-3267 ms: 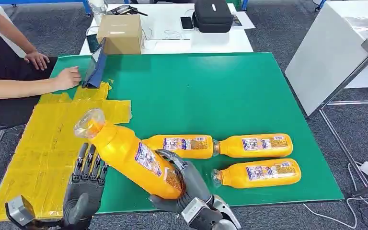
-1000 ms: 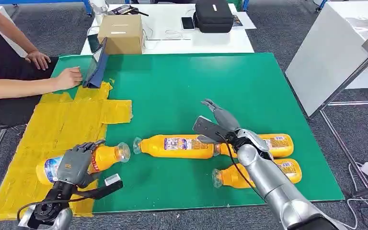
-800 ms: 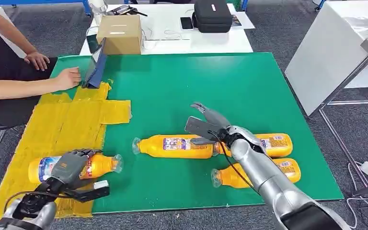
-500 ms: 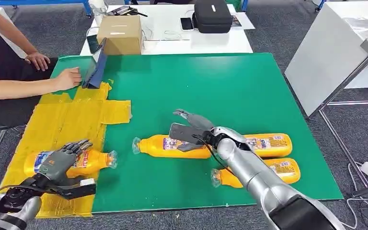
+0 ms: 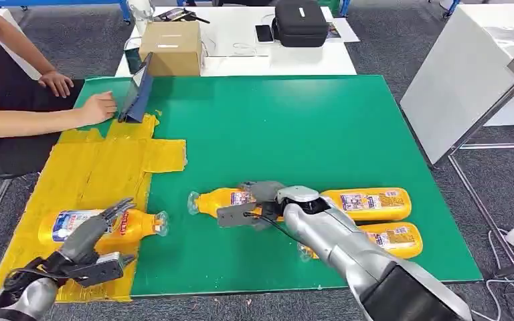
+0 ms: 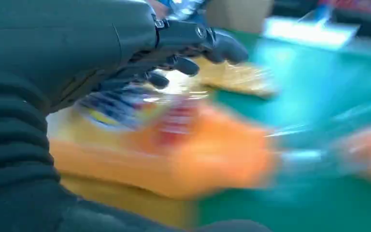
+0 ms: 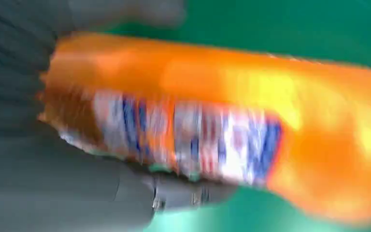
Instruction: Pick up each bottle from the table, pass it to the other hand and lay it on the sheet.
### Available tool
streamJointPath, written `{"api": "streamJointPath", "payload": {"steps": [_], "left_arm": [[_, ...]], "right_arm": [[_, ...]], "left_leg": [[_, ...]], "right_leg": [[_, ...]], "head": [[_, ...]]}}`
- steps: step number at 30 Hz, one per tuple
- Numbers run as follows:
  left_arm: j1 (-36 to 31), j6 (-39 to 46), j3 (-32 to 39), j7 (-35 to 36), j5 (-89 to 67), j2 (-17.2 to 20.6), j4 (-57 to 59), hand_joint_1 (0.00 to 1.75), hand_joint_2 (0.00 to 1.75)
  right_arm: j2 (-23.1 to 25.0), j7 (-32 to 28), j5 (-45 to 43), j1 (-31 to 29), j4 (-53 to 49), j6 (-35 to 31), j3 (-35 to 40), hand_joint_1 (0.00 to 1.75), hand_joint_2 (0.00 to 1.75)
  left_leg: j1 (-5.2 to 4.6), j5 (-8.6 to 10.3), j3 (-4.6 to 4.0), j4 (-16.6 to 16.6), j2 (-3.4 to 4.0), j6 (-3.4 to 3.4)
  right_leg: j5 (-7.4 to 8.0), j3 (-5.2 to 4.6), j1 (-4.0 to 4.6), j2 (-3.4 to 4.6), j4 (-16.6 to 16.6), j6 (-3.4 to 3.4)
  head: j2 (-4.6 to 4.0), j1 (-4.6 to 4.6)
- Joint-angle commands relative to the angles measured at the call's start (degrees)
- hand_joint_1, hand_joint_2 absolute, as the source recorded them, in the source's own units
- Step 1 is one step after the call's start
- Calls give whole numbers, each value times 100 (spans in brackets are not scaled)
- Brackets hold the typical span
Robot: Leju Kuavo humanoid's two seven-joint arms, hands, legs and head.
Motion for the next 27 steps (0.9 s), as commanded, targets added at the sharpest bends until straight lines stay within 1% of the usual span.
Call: {"api": "streamJointPath", "payload": {"steps": [1,3,5,6,7,8,9,11,12,13,15,16,17,18,20,21,22,24,25,27], "left_arm": [[-114,-1042,1276,-382,1547,-1552,-819,0,0],[-85,-1048,1307,-381,1548,-1537,-818,0,0],[-105,-1360,1642,-533,2131,-1776,-879,0,0],[-117,-1660,1918,-568,2650,-1942,-990,0,0],[-115,-1800,2106,-473,2907,-2033,-1084,0,0],[-129,-2049,2329,-255,3339,-2130,-1116,0,0],[-107,-2117,2402,-209,3393,-2110,-1184,0,0],[-43,-2576,2796,353,4384,-2292,-1199,0,0],[18,-2596,2840,356,4409,-2284,-1232,0,0],[66,-2821,2949,577,4845,-2355,-1230,0,0],[256,-3110,2991,798,5396,-2451,-1371,0,0],[440,-3231,2947,908,5711,-2574,-1572,0,0],[585,-3244,2842,1003,5757,-2644,-1735,0,175],[724,-3233,2672,1067,5796,-2712,-1900,0,175],[841,-3040,2415,926,5475,-2785,-2137,0,175],[907,-2900,2225,859,5293,-2794,-2274,0,175],[924,-2817,2140,851,5270,-2795,-2323,0,175],[1004,-2697,1927,756,5058,-2776,-2467,0,175],[1039,-2653,1861,741,4995,-2773,-2516,0,175],[1153,-2728,1649,747,4987,-2718,-2582,0,175]], "right_arm": [[-266,56,250,-100,908,-86,1028,175,175],[-248,63,247,-118,906,-62,1024,175,175],[-267,168,311,-108,884,-85,1047,175,175],[-289,214,328,-70,872,-191,1009,175,175],[-292,231,313,-38,867,-295,953,175,175],[-287,254,163,10,838,-477,741,175,175],[-272,279,155,9,846,-516,706,175,175],[-210,164,-219,117,671,-1345,57,175,175],[-195,165,-206,101,656,-1347,48,175,175],[-192,-57,-495,220,443,-1700,-344,175,175],[-159,-994,-1216,658,-262,-2441,-1295,175,175],[-166,-1332,-1412,1112,-1054,-2830,-1780,175,175],[-171,-1423,-1527,1534,-1839,-2902,-2100,175,175],[-173,-1421,-1639,1978,-2676,-2755,-2332,175,175],[-111,-1446,-1670,2359,-3347,-2605,-2412,175,175],[-35,-1534,-1663,2547,-3650,-2535,-2387,175,175],[12,-1528,-1649,2620,-3743,-2532,-2363,175,175],[108,-1616,-1596,2716,-3879,-2435,-2189,175,175],[138,-1624,-1572,2742,-3913,-2426,-2121,175,175],[208,-1660,-1515,2775,-3937,-2333,-1889,175,175]], "left_leg": [[3,-1,7,-3,-21,1],[1,-5,20,-5,-19,-2],[3,-7,27,-6,-9,-5],[2,-5,21,-6,-15,-4],[2,-4,16,-4,-17,-3],[6,-6,26,-5,-22,-6],[6,-4,18,-3,-18,-4],[7,-7,25,-5,-9,-5],[6,-5,19,-3,-1,-3],[5,-10,30,-6,2,-5],[5,-6,17,-4,6,-2],[6,-9,26,-7,6,-3],[5,-9,21,-6,7,-2],[9,-20,35,-9,13,-4],[8,-19,18,-5,18,-5],[8,-32,31,-2,18,-8],[7,-19,9,-1,1,-5],[11,-38,21,8,-21,-12],[9,-32,6,6,-13,-11],[10,-46,11,11,-9,-12]], "right_leg": [[-4,20,3,-14,-12,-3],[-6,37,2,-10,-20,-5],[-4,40,5,2,-22,-9],[-4,35,3,-6,-21,-8],[-3,28,4,-11,-21,-6],[-7,39,7,-13,-23,-10],[-3,31,7,-10,-23,-6],[-4,35,8,0,-23,-9],[0,28,7,5,-23,-5],[-3,36,6,11,-23,-9],[1,24,6,9,-22,-2],[-3,32,6,13,-23,-6],[-2,29,6,12,-23,-3],[-9,43,9,22,-27,-8],[-4,26,9,21,-20,-1],[-18,37,8,20,-15,-7],[-12,21,8,-1,-15,-1],[-37,39,11,-9,-4,-12],[-32,20,9,-2,-5,-14],[-39,26,10,5,-1,-17]], "head": [[0,0],[0,0],[0,-4],[0,-4],[0,-7],[0,-4],[0,-7],[0,-7],[0,-4],[0,-7],[0,-4],[0,-2],[0,-4],[0,2],[0,-7],[0,-7],[0,-4],[0,-4],[0,-2],[0,-6]]}}
